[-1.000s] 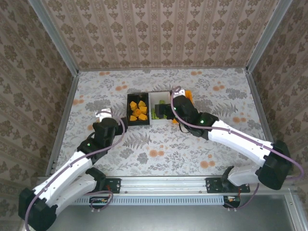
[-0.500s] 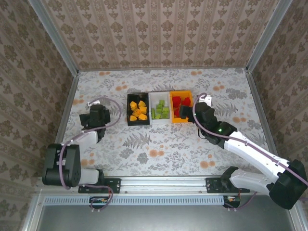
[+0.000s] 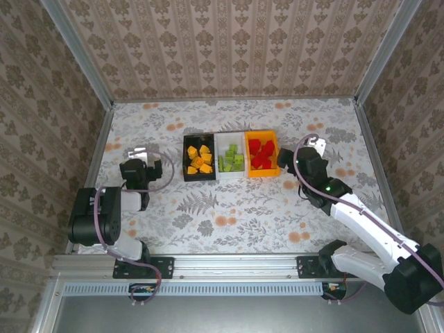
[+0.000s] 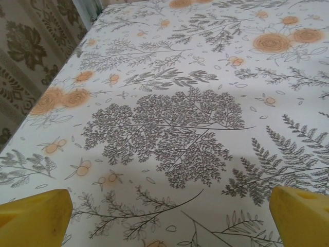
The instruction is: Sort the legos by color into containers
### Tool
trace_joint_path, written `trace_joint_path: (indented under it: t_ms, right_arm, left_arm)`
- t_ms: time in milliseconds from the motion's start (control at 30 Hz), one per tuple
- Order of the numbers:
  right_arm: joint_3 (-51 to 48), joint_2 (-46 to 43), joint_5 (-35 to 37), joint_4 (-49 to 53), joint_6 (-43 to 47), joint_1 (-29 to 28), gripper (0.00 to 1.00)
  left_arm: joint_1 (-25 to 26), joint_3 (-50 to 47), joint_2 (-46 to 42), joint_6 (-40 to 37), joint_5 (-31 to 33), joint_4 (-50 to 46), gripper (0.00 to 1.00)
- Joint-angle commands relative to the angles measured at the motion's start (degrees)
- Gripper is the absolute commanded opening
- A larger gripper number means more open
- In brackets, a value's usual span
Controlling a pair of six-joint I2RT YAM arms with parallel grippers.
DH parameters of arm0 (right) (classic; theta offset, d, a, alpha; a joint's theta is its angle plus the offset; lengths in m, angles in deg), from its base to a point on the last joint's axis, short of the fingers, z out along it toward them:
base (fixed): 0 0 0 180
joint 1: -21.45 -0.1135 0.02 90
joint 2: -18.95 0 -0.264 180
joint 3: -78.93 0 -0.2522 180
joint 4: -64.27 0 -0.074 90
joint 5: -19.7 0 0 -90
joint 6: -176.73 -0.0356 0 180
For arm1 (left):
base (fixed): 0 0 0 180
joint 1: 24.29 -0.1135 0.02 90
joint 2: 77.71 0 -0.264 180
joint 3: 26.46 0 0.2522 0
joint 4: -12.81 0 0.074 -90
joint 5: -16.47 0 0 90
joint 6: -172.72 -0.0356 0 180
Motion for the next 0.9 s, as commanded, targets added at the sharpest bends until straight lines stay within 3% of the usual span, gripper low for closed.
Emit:
trace_joint_path:
  t_ms: [0, 133, 267, 400, 667, 700, 767, 867]
  right_arm:
    - [-1.8, -0.6, 1.3, -6.2, 7.5, 3.7, 1.0]
    - [-6.1, -0.2, 6.1, -15.4, 15.2, 9.3, 1.0]
    - [-10.6, 3.1, 0.2, -26.3, 23.1, 17.1, 1.0]
    - [-13.4, 11.9, -6.3, -37.8, 25.1, 20.6, 1.0]
    - [-18.6, 26.4, -11.9, -60.8, 26.6, 21.5, 1.0]
    - [-17.3, 26.3, -13.8, -57.2, 27.0, 21.5, 1.0]
    - [-18.2, 30.7, -15.9, -64.4, 28.2, 21.5, 1.0]
    - [-18.3, 30.0, -14.7, -62.6, 27.2, 21.7, 1.0]
  left_arm:
    - [0.1, 0.4, 0.3, -0.3, 0.1, 5.3, 1.0]
    - [0.7, 0.1, 0.1, 0.4, 2.7, 5.3, 1.0]
    - [0.9, 0.3, 0.3, -0.1, 2.3, 5.4, 1.0]
    - [1.0, 0.2, 0.2, -0.1, 2.3, 5.4, 1.0]
    - [1.0, 0.3, 0.3, -0.1, 2.2, 5.3, 1.0]
    - [0.9, 0.3, 0.3, -0.1, 2.2, 5.4, 1.0]
    - [0.9, 0.3, 0.2, -0.1, 2.2, 5.4, 1.0]
    - [1.0, 0.3, 0.2, -0.1, 2.2, 5.3, 1.0]
